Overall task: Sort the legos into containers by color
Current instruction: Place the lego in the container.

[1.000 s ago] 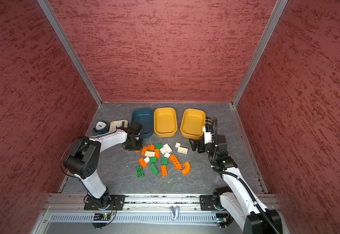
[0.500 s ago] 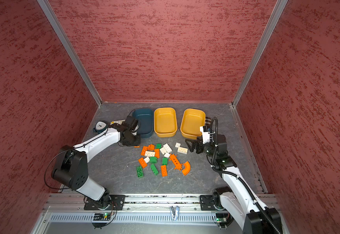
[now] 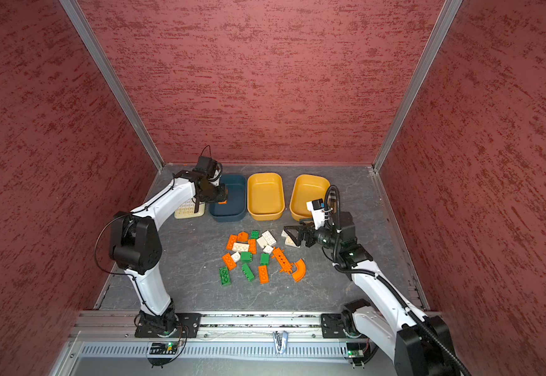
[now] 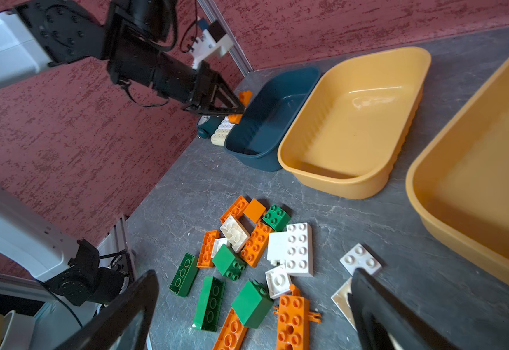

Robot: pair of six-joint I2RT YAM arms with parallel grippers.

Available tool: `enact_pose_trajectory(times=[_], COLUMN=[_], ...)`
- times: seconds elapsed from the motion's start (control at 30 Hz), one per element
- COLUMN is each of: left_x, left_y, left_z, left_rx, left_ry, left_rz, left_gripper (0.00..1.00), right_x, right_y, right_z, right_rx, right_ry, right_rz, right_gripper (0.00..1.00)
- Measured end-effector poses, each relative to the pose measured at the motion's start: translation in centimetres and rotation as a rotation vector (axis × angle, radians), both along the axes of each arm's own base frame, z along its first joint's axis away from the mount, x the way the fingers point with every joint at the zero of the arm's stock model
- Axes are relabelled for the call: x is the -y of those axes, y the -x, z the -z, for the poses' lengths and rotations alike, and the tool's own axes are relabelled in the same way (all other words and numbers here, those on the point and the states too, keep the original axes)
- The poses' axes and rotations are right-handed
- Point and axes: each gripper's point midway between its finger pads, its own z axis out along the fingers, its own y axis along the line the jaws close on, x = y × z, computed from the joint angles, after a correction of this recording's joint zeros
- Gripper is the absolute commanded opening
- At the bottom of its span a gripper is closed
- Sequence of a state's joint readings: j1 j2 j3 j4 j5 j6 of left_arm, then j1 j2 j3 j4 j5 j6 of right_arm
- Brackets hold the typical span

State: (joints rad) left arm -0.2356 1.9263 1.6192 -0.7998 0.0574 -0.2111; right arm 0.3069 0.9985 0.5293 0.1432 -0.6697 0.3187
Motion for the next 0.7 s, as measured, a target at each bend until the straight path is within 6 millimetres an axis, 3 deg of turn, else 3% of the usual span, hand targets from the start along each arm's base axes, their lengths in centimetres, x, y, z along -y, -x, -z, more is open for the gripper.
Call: enact_pose_trajectory(times=[0.2, 0.4, 0.57, 0.7], left_x=[-1.9, -2.5, -1.9, -0.8], left_y=[-3.0, -4.7, -4.6, -2.3], left_z=[2.5, 2.7, 2.3, 2.1], left_rx=[-0.018, -0.002, 0.003, -0.018], left_ry=[-0.032, -0.043, -0.023, -0.009], left_rz=[-0.034, -0.038, -0.022, 0.005], left_gripper=[0.35, 0.5, 0.57, 0.59], right_x=[-1.1, -1.5, -1.4, -1.3], right_y=[-0.2, -0.5, -0.9, -1.0], right_z=[0.0, 1.0, 1.0, 1.2], right_rx=[-0.001, -0.026, -0.023, -0.023], right_ry=[0.006, 0.029, 0.038, 0.045], right_rz=[-0.021, -0.012, 0.006, 0.018], right_gripper=[0.99, 0.99, 0.99, 0.99])
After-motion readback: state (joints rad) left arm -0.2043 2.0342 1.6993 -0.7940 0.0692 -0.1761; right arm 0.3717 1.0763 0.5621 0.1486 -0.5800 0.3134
